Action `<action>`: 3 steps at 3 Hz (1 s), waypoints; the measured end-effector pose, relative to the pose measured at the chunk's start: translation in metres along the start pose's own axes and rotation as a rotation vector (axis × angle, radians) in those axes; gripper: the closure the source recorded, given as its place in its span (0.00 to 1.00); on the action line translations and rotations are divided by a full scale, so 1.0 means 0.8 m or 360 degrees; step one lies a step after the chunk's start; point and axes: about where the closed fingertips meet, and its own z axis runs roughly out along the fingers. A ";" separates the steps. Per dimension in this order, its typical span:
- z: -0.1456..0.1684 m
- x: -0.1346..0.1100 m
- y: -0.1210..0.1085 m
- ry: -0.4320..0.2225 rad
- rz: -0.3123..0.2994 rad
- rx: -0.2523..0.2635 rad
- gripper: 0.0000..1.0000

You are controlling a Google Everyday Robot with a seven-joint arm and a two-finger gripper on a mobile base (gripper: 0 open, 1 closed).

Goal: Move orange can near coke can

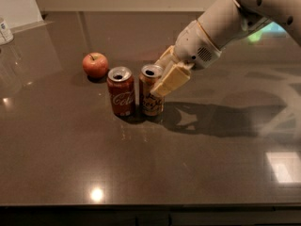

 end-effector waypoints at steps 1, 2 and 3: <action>0.007 0.004 0.001 0.0041 -0.0010 -0.0006 0.38; 0.009 0.012 -0.003 0.0062 0.0003 0.0032 0.14; 0.010 0.010 -0.003 0.0061 0.0000 0.0027 0.00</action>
Offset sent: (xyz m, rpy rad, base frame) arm 0.0065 -0.0116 -0.0157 -0.0553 -0.0293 -0.0492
